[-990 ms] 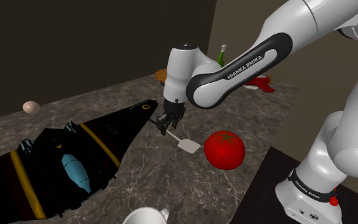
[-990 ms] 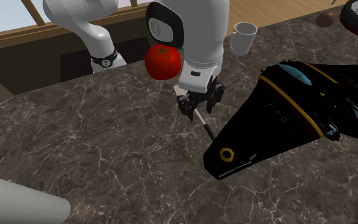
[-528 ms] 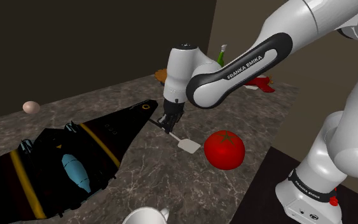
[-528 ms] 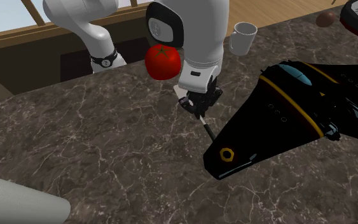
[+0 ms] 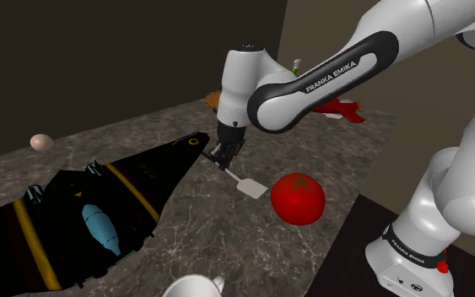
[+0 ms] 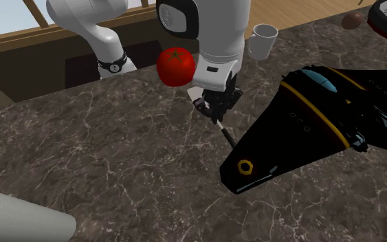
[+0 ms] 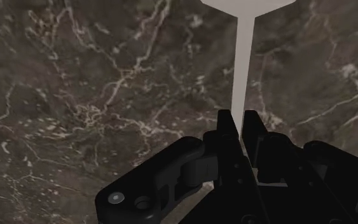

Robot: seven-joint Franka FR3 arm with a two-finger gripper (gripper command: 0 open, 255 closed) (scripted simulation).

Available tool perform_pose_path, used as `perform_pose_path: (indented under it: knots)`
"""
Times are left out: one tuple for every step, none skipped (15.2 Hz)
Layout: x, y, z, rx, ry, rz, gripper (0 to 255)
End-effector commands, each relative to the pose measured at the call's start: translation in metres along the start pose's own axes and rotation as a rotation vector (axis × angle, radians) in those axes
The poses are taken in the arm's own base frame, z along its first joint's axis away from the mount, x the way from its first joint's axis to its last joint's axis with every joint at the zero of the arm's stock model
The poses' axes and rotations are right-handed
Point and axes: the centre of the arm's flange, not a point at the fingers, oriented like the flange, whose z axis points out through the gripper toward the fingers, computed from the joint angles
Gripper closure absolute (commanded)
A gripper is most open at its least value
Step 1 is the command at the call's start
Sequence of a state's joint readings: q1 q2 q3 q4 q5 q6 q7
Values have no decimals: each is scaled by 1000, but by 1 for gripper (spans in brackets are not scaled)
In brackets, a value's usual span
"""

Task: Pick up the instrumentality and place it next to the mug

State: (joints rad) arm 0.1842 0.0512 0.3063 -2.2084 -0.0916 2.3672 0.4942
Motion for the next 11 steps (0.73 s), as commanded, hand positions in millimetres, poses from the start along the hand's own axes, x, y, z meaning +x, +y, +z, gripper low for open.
perform_pose_path:
  knots:
    - [1, 0, -10, 0, 0, 0, 255]
    - [1, 0, -15, 0, 0, 0, 255]
    - [2, 0, -21, 0, 0, 0, 255]
    - [3, -1, -26, 0, 0, 0, 255]
    - [3, -1, -31, 0, 0, 0, 255]
    - [4, -1, -36, 0, 0, 0, 255]
    - [4, -1, -42, 0, 0, 0, 255]
    - [5, -1, -47, 0, 0, 0, 255]
    - [6, -1, -52, 0, 0, 0, 255]
    - [6, -1, -57, 0, 0, 0, 255]
    - [7, -1, -63, 0, 0, 0, 255]
